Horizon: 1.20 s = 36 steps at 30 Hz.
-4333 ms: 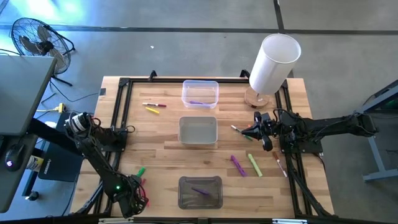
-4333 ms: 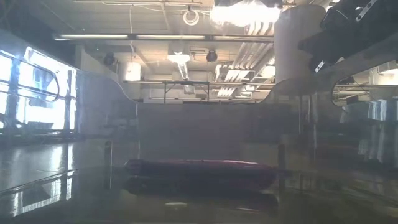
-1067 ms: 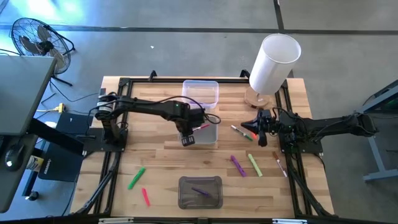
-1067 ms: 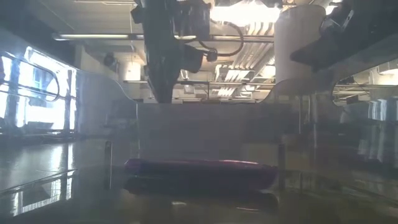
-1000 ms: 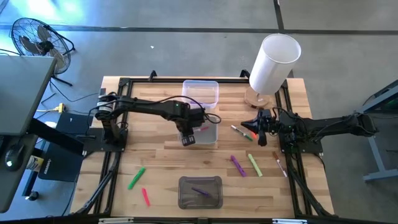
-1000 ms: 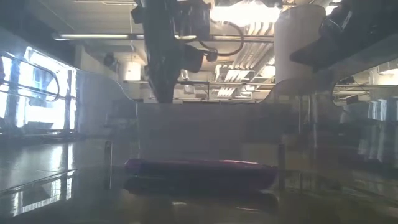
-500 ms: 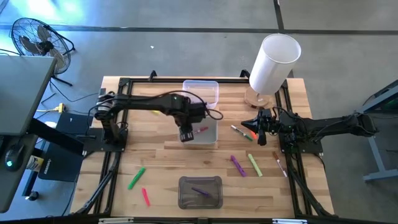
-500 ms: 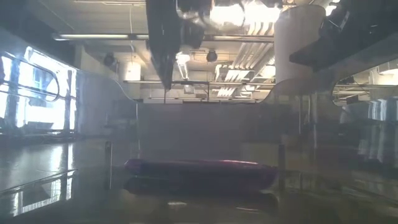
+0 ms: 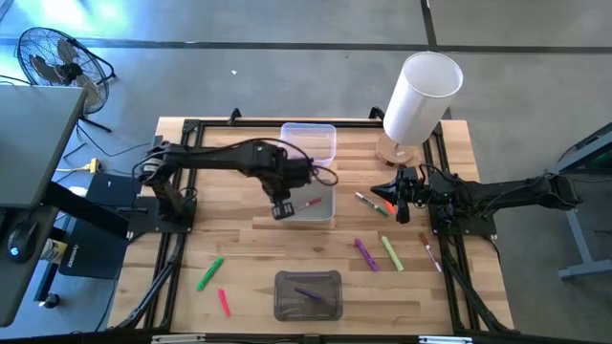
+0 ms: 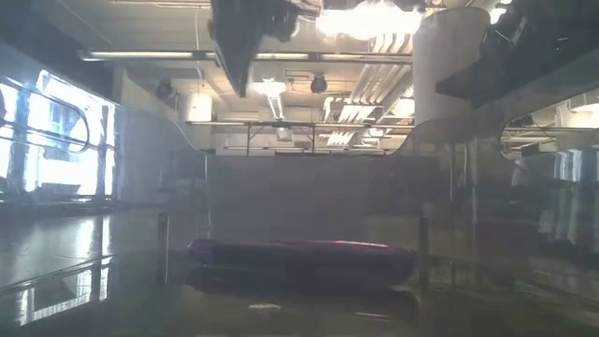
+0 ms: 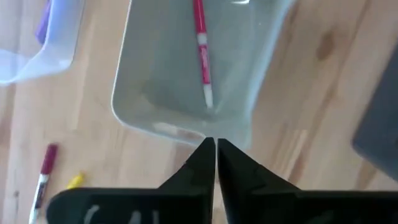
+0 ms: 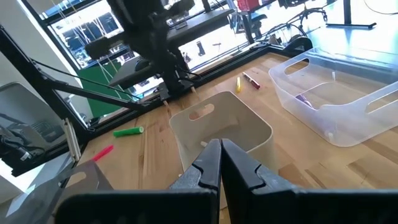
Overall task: Pick & Place Markers
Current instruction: Put the orange pen into the black bin
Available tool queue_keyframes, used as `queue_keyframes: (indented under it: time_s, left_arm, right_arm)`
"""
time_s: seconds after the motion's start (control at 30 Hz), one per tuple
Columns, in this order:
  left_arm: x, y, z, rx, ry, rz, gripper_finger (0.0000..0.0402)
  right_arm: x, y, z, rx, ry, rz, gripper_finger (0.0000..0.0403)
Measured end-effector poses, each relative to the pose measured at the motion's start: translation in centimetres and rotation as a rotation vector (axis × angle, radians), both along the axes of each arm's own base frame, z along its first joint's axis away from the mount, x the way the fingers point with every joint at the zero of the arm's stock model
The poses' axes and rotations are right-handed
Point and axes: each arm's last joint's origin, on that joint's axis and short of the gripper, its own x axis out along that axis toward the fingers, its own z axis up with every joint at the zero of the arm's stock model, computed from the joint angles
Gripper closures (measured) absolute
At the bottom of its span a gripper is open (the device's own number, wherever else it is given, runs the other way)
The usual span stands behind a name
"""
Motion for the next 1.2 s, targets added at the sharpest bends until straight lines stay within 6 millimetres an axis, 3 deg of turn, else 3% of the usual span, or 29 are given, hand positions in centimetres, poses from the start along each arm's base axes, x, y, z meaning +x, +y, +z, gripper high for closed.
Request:
queue_keyframes:
  time_s: [0.1,0.23,0.63,0.77,0.87,1.03,1.2]
  left_arm:
    - [-0.8,-1.7,0.5,0.013,-0.043,-0.028,0.0399]
    - [-2.7,-3.6,-0.4,0.005,-0.114,-0.015,0.0400]
    - [-14.2,-5.8,-5.7,-0.061,-0.282,0.095,0.0401]
    - [-17.8,-5.6,-6.7,-0.066,-0.394,0.096,0.0401]
    - [-20.3,-4.9,-7.1,-0.042,-0.473,0.082,0.0401]
    - [-22.9,-3.7,-7.5,0.048,-0.571,-0.005,0.0401]
    - [-24.8,-2.9,-6.8,0.085,-0.682,-0.019,0.0402]
  right_arm:
    - [0.0,0.0,0.0,0.000,0.000,0.000,0.0402]
    - [0.0,0.0,0.0,0.000,0.000,0.000,0.0402]
    - [0.1,-0.2,0.1,0.023,-0.022,-0.068,0.0403]
    - [0.6,-0.2,2.2,-0.015,-0.006,-0.137,0.0403]
    - [1.4,-0.3,4.7,-0.053,0.106,-0.207,0.0403]
    - [2.5,-0.5,8.0,-0.021,0.438,-0.326,0.0403]
    - [4.4,-0.9,9.7,0.085,0.753,-0.484,0.0402]
